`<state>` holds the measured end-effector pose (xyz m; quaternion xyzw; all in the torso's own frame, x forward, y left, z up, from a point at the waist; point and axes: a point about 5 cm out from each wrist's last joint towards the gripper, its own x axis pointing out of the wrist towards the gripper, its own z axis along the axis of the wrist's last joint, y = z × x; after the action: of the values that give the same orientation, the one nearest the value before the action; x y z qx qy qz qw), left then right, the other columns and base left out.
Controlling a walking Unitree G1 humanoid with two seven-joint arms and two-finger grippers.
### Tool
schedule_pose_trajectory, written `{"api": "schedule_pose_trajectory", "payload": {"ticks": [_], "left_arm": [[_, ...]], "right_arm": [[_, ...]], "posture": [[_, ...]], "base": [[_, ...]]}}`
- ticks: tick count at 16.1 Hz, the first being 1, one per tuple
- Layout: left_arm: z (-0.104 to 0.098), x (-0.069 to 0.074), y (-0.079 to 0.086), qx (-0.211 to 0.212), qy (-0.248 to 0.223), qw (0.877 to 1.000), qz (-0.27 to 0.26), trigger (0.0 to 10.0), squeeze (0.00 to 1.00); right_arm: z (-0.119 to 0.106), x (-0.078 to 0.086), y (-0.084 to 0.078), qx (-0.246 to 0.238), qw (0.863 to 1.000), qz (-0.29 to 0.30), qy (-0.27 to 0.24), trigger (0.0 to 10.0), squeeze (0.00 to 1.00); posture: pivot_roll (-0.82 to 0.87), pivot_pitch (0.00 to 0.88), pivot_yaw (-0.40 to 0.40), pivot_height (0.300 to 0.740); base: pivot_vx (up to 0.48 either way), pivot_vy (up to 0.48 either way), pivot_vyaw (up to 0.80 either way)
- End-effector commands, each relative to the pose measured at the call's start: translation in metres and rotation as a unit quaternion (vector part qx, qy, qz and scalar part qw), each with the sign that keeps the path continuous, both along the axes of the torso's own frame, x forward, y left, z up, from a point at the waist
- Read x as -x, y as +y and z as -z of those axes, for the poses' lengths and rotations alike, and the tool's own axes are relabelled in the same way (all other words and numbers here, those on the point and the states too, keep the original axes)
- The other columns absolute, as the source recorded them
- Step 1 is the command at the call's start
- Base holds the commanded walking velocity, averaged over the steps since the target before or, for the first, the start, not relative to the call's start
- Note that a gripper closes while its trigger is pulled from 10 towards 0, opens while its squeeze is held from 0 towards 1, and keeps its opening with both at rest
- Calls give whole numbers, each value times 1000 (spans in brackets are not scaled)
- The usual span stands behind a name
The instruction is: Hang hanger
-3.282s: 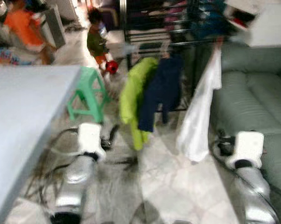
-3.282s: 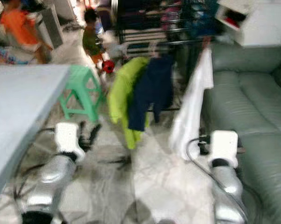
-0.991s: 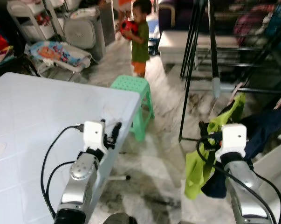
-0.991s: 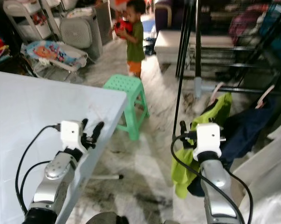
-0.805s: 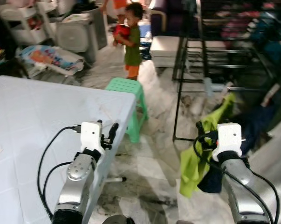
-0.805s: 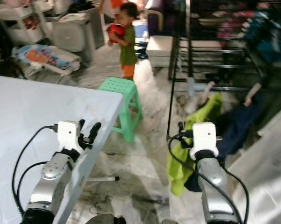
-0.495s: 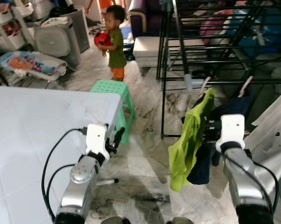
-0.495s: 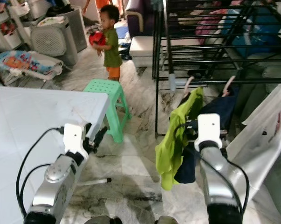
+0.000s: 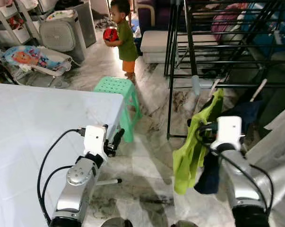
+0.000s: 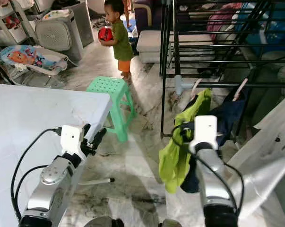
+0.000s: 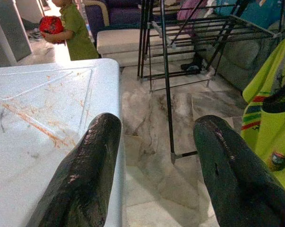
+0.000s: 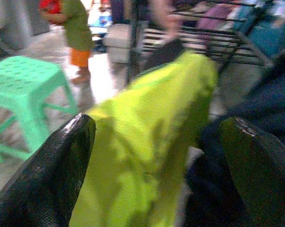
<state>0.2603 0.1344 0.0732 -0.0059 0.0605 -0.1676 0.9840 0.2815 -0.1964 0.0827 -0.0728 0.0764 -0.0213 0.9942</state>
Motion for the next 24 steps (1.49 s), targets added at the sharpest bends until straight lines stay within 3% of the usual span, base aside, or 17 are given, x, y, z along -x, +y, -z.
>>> {"api": "schedule_pose_trajectory", "payload": {"ticks": [1, 6, 9, 12, 15, 19, 24], "left_arm": [[-6, 0, 7, -8, -7, 1000, -4, 10000, 0], [-1, 12, 6, -15, 7, 1000, 4, 10000, 0], [-1, 10, 6, -23, 13, 1000, 6, 10000, 0], [0, 8, 4, -27, 17, 999, 15, 10000, 0], [1, 4, -2, -25, 18, 999, 25, 10000, 0], [0, 0, -6, -23, 15, 999, 26, 10000, 0], [1, -4, -8, -20, 12, 999, 23, 10000, 0]], "right_arm": [[-10, -3, 13, -7, 999, -30, -18, 10000, 0], [-13, -21, 32, 7, 998, -61, -11, 10000, 0], [16, -15, 10, 5, 996, 26, 90, 10000, 0], [27, -5, -10, -8, 990, 72, 118, 10000, 0], [29, 1, -27, 24, 986, 99, 132, 10000, 0], [24, -3, -37, 17, 987, 107, 122, 10000, 0], [34, -17, -39, 29, 984, 72, 160, 10000, 0]], "posture": [[-46, 0, 95, 740], [-22, 0, 89, 740], [-16, 0, 88, 740], [-31, 0, 97, 740], [-47, 0, 101, 740], [-54, 0, 99, 740], [-51, 0, 96, 740]], "base": [[0, 0, 0], [0, 0, 0], [0, 0, 0], [0, 0, 0], [0, 0, 0], [0, 0, 0], [0, 0, 0]]}}
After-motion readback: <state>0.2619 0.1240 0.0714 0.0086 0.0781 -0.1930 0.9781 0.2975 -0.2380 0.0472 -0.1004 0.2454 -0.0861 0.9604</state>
